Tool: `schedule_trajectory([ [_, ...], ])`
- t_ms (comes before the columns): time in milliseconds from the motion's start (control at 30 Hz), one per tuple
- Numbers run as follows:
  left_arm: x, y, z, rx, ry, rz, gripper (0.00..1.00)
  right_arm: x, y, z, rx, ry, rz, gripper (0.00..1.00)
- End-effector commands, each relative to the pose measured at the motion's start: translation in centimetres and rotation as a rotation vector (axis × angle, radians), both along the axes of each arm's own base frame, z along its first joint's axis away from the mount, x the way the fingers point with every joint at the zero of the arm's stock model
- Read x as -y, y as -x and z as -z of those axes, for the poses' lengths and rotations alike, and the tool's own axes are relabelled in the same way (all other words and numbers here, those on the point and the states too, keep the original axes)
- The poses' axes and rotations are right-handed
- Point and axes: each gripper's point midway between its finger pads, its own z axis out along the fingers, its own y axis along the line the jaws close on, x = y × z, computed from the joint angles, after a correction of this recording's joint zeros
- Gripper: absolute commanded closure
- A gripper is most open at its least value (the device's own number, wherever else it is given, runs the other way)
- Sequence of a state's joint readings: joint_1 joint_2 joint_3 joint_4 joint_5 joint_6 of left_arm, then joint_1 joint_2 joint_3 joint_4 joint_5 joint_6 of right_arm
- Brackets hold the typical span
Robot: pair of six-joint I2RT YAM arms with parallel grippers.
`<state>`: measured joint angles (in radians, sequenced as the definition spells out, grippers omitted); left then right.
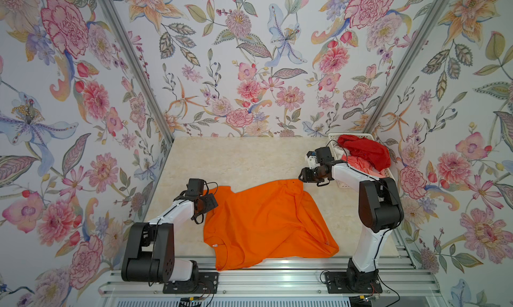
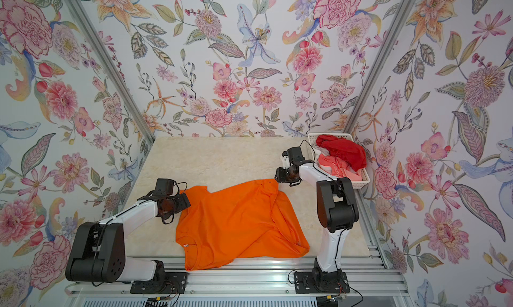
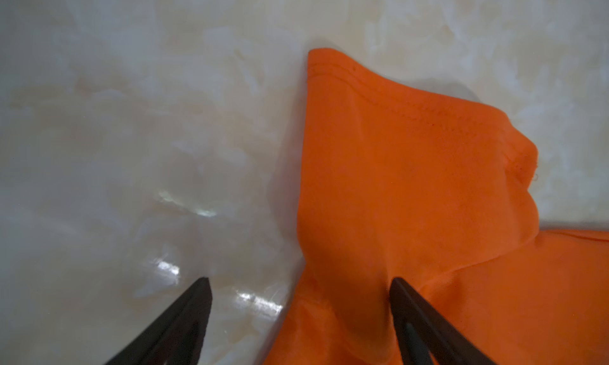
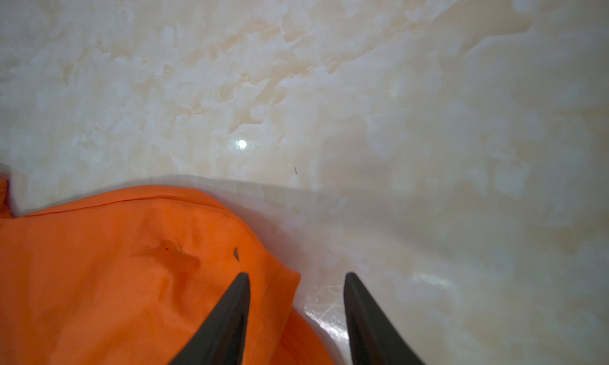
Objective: Fold and stack t-shirts
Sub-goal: Move the T-shirt to the center of the board, then flatten out the T-shirt at the center of the board.
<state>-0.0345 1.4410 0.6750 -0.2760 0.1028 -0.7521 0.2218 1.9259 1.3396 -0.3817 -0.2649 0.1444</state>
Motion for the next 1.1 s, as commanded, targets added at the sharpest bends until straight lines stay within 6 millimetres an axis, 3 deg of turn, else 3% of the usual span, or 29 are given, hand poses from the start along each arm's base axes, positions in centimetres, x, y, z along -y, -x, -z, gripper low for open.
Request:
schedule_trajectory([
  [0,-0.3,-1.8,0.9,0.023,0.060,-0.035,0.15,-0.1,0.7,-0.5,-0.001,-0.016,-0.025,0.51],
  [233,0.2,-4.0,2.9,0.016,0.171,-0.053,0.24,0.1,0.9,1.4,-0.072,-0.089,-0.016,0.52],
  [433,1.8,-4.6,4.0,0.004,0.256,-0.011,0.41,-0.6,1.3,2.6,-0.121,-0.202,-0.015,0.52],
  [533,2.5,-4.8,4.5,0.000,0.288,0.007,0.55,-1.0,1.2,3.8,-0.169,-0.248,-0.012,0.52],
  [600,2.7,-4.8,4.7,-0.001,0.299,0.017,0.74,-2.1,1.2,4.2,-0.205,-0.333,-0.026,0.52],
  [667,2.8,-4.9,4.5,0.006,0.301,0.025,0.88,-3.4,1.1,4.3,-0.221,-0.411,-0.043,0.52],
  [767,2.7,-5.0,4.0,0.021,0.292,0.032,0.96,-4.9,1.3,4.6,-0.244,-0.455,-0.072,0.54],
  [833,2.6,-5.2,3.4,0.041,0.280,0.040,1.00,-5.1,1.1,4.9,-0.234,-0.417,-0.074,0.63],
  [933,2.1,-5.6,1.8,0.086,0.238,0.054,1.00,-4.9,0.4,4.5,-0.174,-0.331,-0.080,1.00],
  [1067,1.0,-7.1,-3.2,0.219,0.134,0.090,1.00,-3.4,-1.2,1.4,0.005,-0.116,-0.089,1.00],
])
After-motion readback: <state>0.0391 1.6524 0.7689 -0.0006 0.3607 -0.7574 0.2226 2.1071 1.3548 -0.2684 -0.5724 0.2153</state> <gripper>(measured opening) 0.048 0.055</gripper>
